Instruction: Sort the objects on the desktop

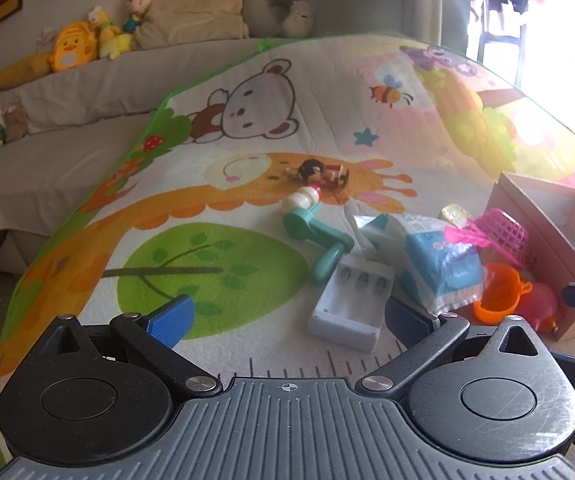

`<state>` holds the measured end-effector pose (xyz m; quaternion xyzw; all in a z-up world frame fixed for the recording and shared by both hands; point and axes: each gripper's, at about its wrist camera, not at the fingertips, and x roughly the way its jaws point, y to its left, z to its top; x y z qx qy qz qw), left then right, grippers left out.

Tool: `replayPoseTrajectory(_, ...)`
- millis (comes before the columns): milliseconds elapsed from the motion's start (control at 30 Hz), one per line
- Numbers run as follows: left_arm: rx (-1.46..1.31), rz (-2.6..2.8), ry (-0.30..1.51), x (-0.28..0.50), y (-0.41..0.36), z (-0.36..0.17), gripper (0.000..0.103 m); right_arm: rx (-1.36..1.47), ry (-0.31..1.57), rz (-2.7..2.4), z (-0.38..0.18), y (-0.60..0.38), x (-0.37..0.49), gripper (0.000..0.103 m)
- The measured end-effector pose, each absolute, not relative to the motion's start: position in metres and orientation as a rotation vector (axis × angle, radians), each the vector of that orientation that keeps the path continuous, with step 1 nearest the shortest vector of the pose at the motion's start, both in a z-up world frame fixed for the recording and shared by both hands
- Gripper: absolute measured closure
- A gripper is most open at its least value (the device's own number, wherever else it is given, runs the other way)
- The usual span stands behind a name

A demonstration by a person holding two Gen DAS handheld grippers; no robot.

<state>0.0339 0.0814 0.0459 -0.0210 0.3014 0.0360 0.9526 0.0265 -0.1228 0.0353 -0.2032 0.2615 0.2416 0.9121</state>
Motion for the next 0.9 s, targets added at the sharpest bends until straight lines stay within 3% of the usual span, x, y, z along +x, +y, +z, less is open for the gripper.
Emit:
replayPoseTrajectory(100, -0.073, 0.082, 0.573, 0.029, 0.086, 0.051, 0.0, -0.514, 0.487, 0.457, 0.037, -0.106, 0.036, 0.048)
replayPoseTrajectory(233, -0.08, 0.033, 0.581, 0.023, 0.085, 0.046, 0.0, -0.497, 0.568, 0.497, 0.07, -0.113, 0.06, 0.05)
replayPoseTrajectory(500, -0.066, -0.031, 0.587, 0.034, 0.068, 0.031, 0.0, -0.152, 0.819, 0.51, 0.146, -0.134, 0.156, 0.048)
replayPoseTrajectory(567, -0.103, 0.011, 0.589, 0.037, 0.078, 0.03, 0.0, -0.114, 0.837, 0.539, 0.142, -0.114, 0.188, 0.037)
replayPoseTrajectory(600, -0.118, 0.036, 0.596, 0.038, 0.084, 0.03, 0.0, -0.131, 0.84, 0.556, 0.135, -0.096, 0.206, 0.025)
replayPoseTrajectory(633, -0.128, 0.062, 0.6, 0.037, 0.091, 0.031, 0.0, -0.158, 0.836, 0.556, 0.127, -0.08, 0.221, 0.023)
replayPoseTrajectory(800, -0.228, 0.161, 0.539, 0.024, 0.131, 0.041, 0.0, -0.392, 0.773, 0.527, 0.072, 0.014, 0.288, 0.024)
replayPoseTrajectory(900, -0.318, 0.142, 0.508, 0.019, 0.145, 0.042, 0.0, -0.437, 0.785, 0.485, 0.045, 0.046, 0.32, 0.03)
